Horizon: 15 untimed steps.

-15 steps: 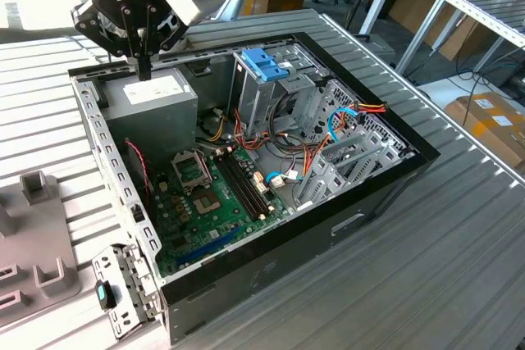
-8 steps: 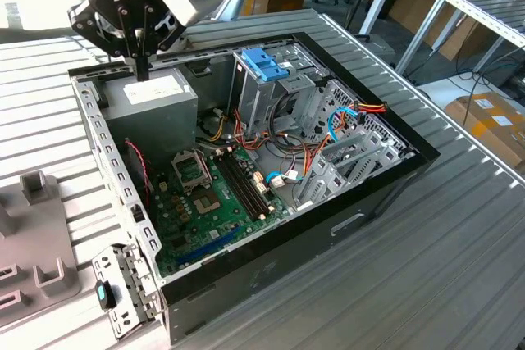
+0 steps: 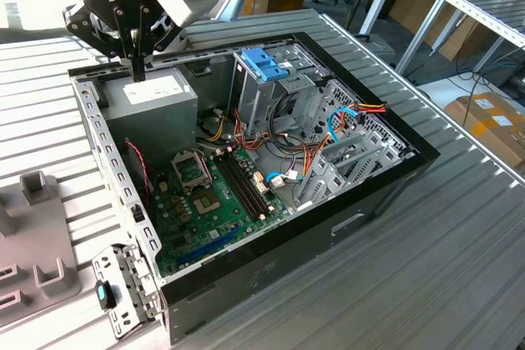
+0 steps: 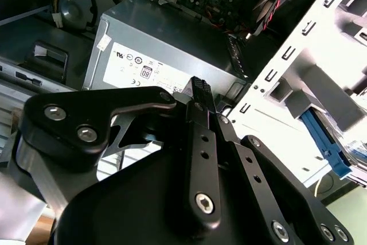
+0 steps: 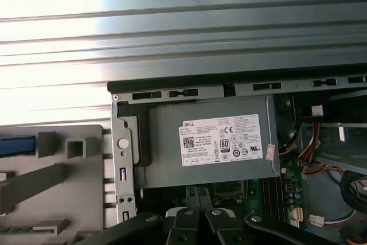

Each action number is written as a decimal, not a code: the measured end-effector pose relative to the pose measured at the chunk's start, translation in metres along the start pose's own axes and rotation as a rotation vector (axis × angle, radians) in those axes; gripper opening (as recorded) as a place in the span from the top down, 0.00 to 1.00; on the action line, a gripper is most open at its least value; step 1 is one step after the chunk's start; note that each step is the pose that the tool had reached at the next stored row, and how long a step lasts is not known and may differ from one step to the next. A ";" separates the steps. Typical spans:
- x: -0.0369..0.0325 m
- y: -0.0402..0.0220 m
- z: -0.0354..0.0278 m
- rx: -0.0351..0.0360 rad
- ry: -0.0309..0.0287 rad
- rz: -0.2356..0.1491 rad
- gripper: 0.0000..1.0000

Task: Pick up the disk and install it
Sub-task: 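Reach for the disk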

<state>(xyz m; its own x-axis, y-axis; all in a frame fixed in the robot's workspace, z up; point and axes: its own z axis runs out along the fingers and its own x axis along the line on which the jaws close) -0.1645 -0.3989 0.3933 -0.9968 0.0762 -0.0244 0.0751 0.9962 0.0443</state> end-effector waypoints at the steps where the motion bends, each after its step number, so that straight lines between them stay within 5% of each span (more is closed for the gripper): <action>1: 0.0003 0.0000 0.0000 -0.0001 0.0000 0.000 0.89; 15: 0.0058 -0.0004 -0.0002 0.0000 0.0000 0.000 0.89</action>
<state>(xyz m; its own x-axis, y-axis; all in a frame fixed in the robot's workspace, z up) -0.1703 -0.3989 0.3933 -0.9968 0.0762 -0.0244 0.0751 0.9962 0.0443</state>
